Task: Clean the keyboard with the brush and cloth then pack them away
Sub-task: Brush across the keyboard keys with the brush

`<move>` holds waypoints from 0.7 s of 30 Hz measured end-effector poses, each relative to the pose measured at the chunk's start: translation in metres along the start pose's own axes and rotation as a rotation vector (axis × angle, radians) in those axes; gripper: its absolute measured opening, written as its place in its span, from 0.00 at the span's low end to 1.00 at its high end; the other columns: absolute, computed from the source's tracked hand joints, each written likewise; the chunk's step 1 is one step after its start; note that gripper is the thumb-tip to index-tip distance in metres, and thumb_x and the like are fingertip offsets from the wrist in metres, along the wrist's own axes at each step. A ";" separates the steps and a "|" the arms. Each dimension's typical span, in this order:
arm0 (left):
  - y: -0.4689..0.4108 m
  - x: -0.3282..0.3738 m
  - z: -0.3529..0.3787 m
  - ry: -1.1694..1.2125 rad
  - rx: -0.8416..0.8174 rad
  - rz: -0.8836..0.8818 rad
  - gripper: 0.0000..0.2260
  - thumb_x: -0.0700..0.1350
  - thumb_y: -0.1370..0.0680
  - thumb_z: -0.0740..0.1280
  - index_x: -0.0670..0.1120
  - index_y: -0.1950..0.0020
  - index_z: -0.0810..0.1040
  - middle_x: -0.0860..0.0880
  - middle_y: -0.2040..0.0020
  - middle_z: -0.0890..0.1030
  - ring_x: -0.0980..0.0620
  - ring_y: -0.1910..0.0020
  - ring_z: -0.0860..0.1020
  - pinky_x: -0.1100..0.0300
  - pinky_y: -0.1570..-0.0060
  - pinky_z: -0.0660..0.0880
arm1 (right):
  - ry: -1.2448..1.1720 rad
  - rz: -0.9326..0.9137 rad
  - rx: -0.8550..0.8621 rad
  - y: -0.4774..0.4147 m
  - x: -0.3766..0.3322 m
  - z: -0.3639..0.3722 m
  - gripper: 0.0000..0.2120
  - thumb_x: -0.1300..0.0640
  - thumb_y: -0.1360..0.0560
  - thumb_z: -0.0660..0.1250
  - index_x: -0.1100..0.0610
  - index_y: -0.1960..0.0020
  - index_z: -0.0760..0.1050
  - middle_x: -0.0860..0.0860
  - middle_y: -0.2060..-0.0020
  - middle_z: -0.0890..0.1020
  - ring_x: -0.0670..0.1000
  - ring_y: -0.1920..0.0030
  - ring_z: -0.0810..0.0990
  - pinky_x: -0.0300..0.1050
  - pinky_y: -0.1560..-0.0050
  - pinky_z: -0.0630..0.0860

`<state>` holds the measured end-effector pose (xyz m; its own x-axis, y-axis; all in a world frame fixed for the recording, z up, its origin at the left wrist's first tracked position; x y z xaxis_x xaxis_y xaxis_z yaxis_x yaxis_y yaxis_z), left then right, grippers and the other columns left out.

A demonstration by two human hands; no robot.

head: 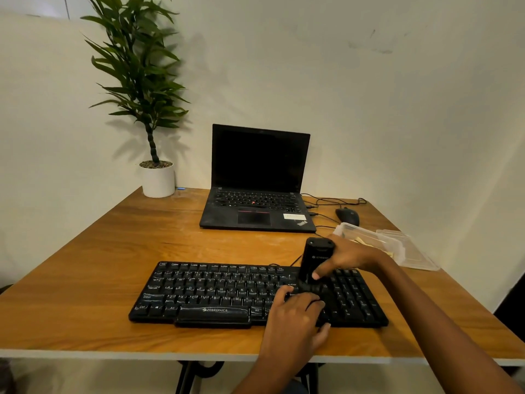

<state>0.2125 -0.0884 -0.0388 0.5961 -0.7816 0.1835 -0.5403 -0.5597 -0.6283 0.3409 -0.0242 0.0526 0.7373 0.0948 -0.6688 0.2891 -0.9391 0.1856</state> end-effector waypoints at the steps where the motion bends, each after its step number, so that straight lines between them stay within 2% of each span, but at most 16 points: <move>1: 0.000 0.000 0.000 0.004 -0.002 -0.003 0.15 0.60 0.31 0.61 0.56 0.53 0.82 0.61 0.54 0.81 0.65 0.57 0.78 0.59 0.39 0.62 | -0.011 -0.004 0.045 -0.001 0.001 -0.003 0.13 0.65 0.34 0.75 0.52 0.56 0.76 0.46 0.60 0.82 0.46 0.56 0.81 0.36 0.55 0.75; 3: 0.001 0.000 0.001 0.018 -0.008 -0.007 0.15 0.60 0.31 0.61 0.56 0.52 0.82 0.61 0.54 0.81 0.65 0.57 0.78 0.59 0.39 0.62 | -0.032 -0.001 0.049 -0.001 0.001 -0.004 0.13 0.65 0.34 0.74 0.51 0.57 0.76 0.45 0.61 0.81 0.45 0.57 0.80 0.37 0.55 0.75; 5: 0.001 0.000 0.001 0.033 -0.017 -0.013 0.15 0.60 0.30 0.60 0.56 0.52 0.82 0.61 0.54 0.81 0.65 0.57 0.78 0.59 0.38 0.62 | -0.019 0.009 -0.034 -0.001 0.001 -0.001 0.14 0.65 0.33 0.74 0.51 0.55 0.75 0.45 0.59 0.81 0.45 0.55 0.80 0.40 0.52 0.77; 7: 0.001 0.000 0.000 0.032 -0.025 -0.012 0.15 0.60 0.30 0.60 0.56 0.52 0.82 0.61 0.54 0.81 0.66 0.57 0.78 0.59 0.39 0.62 | -0.013 0.012 0.003 -0.001 0.002 -0.004 0.14 0.65 0.33 0.74 0.52 0.53 0.75 0.47 0.57 0.81 0.48 0.52 0.80 0.43 0.50 0.77; 8: 0.001 0.000 0.000 0.031 -0.026 -0.011 0.16 0.60 0.30 0.59 0.56 0.52 0.82 0.61 0.54 0.81 0.66 0.57 0.78 0.59 0.39 0.62 | -0.019 0.017 0.019 -0.001 0.002 -0.005 0.14 0.65 0.34 0.74 0.53 0.53 0.75 0.48 0.57 0.81 0.49 0.52 0.80 0.43 0.50 0.77; 11: 0.000 0.001 0.000 0.032 -0.028 -0.015 0.16 0.60 0.30 0.59 0.56 0.53 0.82 0.61 0.54 0.81 0.66 0.57 0.78 0.59 0.39 0.62 | -0.026 0.026 -0.080 0.000 0.000 0.001 0.15 0.65 0.33 0.74 0.56 0.49 0.76 0.49 0.54 0.82 0.49 0.50 0.81 0.42 0.49 0.78; 15: 0.000 0.001 -0.001 0.026 -0.036 -0.016 0.16 0.60 0.30 0.59 0.56 0.52 0.82 0.61 0.54 0.81 0.66 0.57 0.78 0.59 0.39 0.61 | -0.057 0.044 0.052 -0.001 0.002 -0.002 0.17 0.64 0.34 0.75 0.53 0.51 0.73 0.48 0.55 0.80 0.50 0.50 0.80 0.41 0.50 0.78; 18: -0.001 0.000 -0.002 0.033 -0.041 -0.019 0.16 0.60 0.30 0.59 0.56 0.53 0.82 0.61 0.54 0.81 0.66 0.57 0.78 0.60 0.39 0.61 | -0.058 0.069 -0.046 -0.001 -0.001 0.004 0.17 0.64 0.33 0.74 0.55 0.48 0.73 0.49 0.54 0.81 0.48 0.52 0.80 0.42 0.52 0.79; 19: -0.001 0.000 -0.001 0.034 -0.042 -0.018 0.16 0.60 0.30 0.59 0.56 0.53 0.82 0.61 0.54 0.81 0.66 0.57 0.78 0.60 0.39 0.61 | -0.071 0.078 0.000 -0.002 -0.001 0.004 0.16 0.64 0.33 0.74 0.55 0.49 0.73 0.50 0.54 0.81 0.47 0.53 0.81 0.41 0.56 0.80; 21: 0.000 0.001 0.000 0.035 -0.052 -0.017 0.16 0.60 0.30 0.59 0.57 0.53 0.82 0.61 0.54 0.81 0.66 0.57 0.78 0.60 0.39 0.61 | -0.115 0.108 0.195 -0.007 0.002 0.004 0.14 0.61 0.32 0.74 0.56 0.50 0.73 0.53 0.55 0.81 0.48 0.56 0.81 0.40 0.63 0.80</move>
<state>0.2131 -0.0888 -0.0382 0.5848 -0.7804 0.2212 -0.5605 -0.5859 -0.5852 0.3380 -0.0190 0.0469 0.6800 -0.0370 -0.7323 0.0811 -0.9888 0.1253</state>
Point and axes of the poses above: each hand's wrist, its own y-axis away from the middle knuckle, its own z-axis out of the palm, x = y × z, the point moved 4 cm from there along -y, towards the middle knuckle
